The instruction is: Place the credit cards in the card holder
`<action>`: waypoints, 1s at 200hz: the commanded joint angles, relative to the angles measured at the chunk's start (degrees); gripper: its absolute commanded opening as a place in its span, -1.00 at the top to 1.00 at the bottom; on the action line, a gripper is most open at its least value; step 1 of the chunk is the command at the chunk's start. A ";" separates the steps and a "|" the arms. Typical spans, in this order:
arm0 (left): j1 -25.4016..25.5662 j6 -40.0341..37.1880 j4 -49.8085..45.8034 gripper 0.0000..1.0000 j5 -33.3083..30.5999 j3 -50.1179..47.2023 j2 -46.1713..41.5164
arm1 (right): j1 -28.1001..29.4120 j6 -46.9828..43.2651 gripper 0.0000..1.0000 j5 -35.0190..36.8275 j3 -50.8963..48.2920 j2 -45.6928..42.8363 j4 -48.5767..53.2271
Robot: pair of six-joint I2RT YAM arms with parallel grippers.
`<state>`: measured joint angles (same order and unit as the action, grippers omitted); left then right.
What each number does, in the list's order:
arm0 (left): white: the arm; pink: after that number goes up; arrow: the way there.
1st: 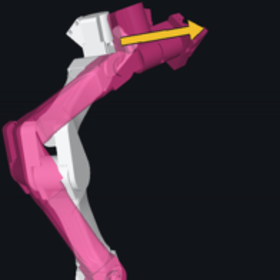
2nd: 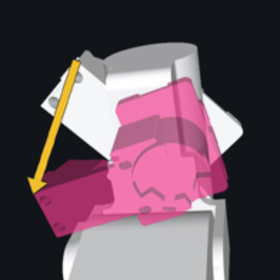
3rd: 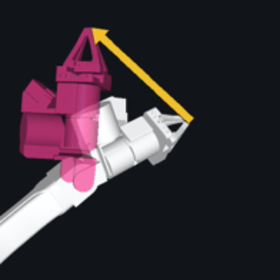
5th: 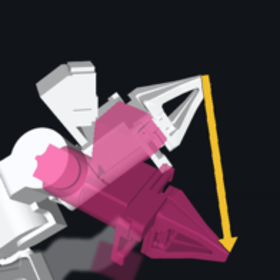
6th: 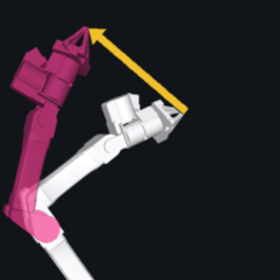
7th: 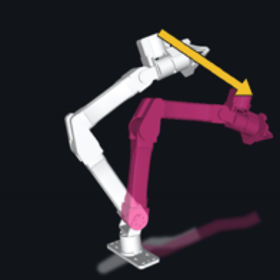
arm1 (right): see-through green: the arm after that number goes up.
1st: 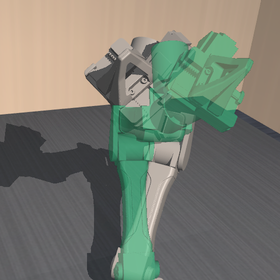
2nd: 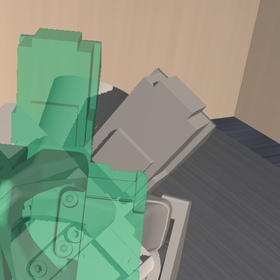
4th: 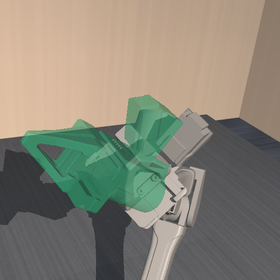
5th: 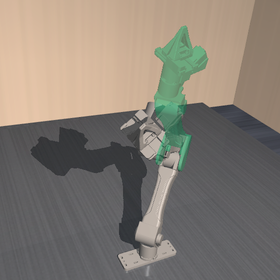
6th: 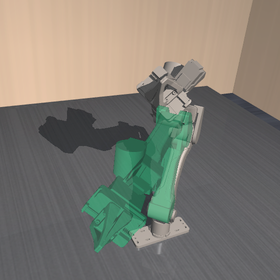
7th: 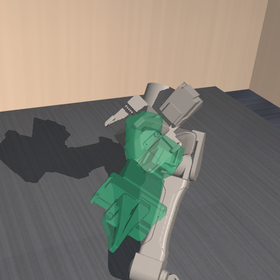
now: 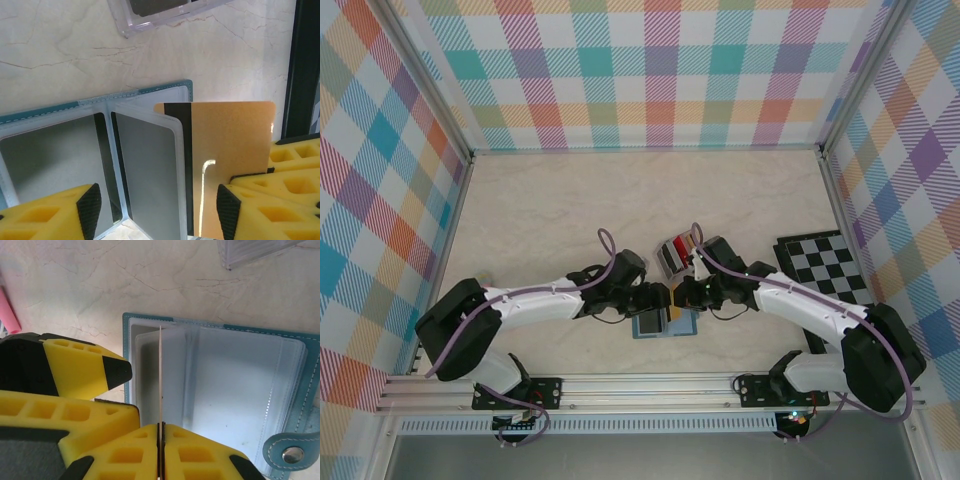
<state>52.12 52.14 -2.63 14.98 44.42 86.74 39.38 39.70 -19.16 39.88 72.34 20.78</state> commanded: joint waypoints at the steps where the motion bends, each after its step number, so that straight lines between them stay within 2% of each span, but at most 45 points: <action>1: 0.70 -0.90 0.13 -0.10 0.27 1.01 1.02 | 0.00 0.37 0.81 -0.49 0.04 0.13 -0.68; 20: 0.79 -0.90 -0.32 0.04 -0.24 0.77 0.85 | 0.00 0.40 0.81 0.73 0.15 0.09 0.29; 81: 0.78 -1.21 -0.94 0.08 -1.10 -0.57 -0.94 | 0.00 0.06 0.81 3.09 0.68 0.26 2.66; 113: 0.79 -1.32 -0.58 0.09 -0.88 -1.18 -1.60 | 0.00 0.11 0.81 4.49 1.15 0.35 4.11; 138: 0.79 -1.46 -0.30 0.00 -1.12 -1.81 -2.19 | 0.00 -0.20 0.81 4.83 1.26 0.54 4.72; 200: 0.79 -1.51 0.18 0.02 -0.62 -1.44 -1.29 | 0.00 -0.05 0.81 3.58 1.48 0.70 3.73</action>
<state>52.27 51.35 -2.81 14.33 43.53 86.02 39.38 39.88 -15.09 39.88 72.62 24.25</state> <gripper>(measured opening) 0.477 0.096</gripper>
